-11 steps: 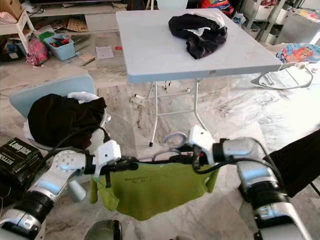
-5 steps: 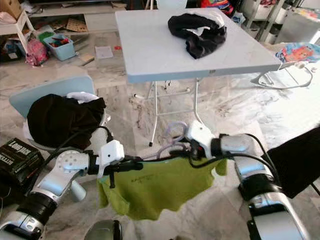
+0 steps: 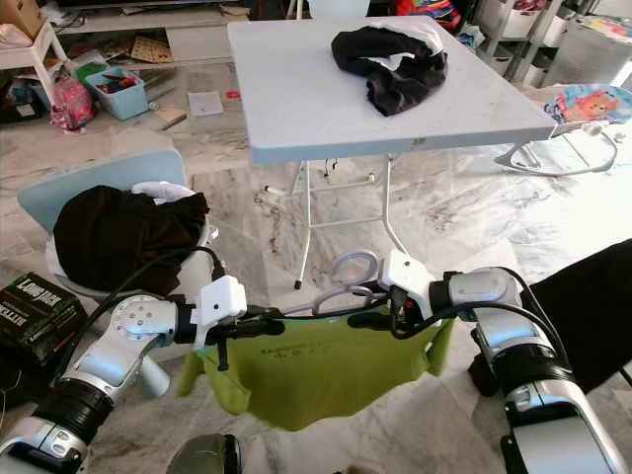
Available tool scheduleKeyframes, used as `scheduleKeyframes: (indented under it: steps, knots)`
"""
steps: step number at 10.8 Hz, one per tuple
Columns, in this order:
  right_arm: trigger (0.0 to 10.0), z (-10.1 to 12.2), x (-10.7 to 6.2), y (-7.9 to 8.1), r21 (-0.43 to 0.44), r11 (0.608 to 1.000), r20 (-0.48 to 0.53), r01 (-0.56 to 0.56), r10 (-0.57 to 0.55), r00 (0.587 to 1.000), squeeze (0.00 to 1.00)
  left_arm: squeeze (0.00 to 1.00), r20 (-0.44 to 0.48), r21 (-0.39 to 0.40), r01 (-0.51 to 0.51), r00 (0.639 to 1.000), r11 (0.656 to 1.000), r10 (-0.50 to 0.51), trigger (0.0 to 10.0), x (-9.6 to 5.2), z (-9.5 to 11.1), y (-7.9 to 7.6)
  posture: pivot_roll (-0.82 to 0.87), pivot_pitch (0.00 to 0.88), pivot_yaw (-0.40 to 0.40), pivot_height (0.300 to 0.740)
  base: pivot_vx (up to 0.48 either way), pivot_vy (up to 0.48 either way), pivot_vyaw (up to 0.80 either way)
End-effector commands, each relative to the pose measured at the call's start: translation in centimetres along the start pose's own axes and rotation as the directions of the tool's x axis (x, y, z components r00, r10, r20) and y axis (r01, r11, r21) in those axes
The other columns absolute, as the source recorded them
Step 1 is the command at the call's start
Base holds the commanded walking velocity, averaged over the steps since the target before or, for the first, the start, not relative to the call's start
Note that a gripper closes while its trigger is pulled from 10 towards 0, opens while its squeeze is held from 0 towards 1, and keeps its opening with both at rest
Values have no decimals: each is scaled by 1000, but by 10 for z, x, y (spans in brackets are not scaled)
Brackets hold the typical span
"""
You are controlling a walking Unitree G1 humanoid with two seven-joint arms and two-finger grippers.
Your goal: Hang hanger
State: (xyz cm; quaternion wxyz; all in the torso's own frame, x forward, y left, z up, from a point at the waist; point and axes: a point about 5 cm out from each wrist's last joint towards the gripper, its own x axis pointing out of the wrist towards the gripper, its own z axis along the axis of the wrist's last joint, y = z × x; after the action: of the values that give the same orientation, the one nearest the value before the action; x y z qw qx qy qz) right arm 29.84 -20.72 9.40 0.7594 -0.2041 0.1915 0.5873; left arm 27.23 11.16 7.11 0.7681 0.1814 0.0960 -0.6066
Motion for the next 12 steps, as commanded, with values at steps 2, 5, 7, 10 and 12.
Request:
scheduleKeyframes:
  steps: [2, 5, 7, 10, 12]
  knots:
    - [10000, 11, -9, -12, 18, 999, 57, 41, -42, 998, 0, 0, 33, 45, 3, 999, 999, -4, 0, 0, 11, 3, -82, 0, -19, 740, 0, 0, 0]
    - [10000, 19, -20, -17, 72, 997, 125, 37, -46, 991, 0, 0, 31, 42, -4, 1000, 999, 3, 0, -1, 10, 4, -81, 0, -21, 740, 0, 0, 0]
    - [0, 14, -21, -12, 89, 996, 109, 2, -12, 994, 0, 0, 32, 44, -7, 999, 999, 6, 0, 0, 11, 6, -82, 0, -23, 740, 0, 0, 0]
    - [0, 15, -12, -8, 99, 995, 132, -32, 18, 991, 0, 0, 37, 43, -9, 999, 999, 8, 0, 1, 11, 7, -80, 0, -25, 740, 0, 0, 0]
    - [0, 16, -6, -4, 101, 994, 144, -49, 34, 989, 0, 0, 42, 42, -15, 999, 999, 13, 0, 1, 12, 8, -80, 0, -27, 740, 0, 0, 0]
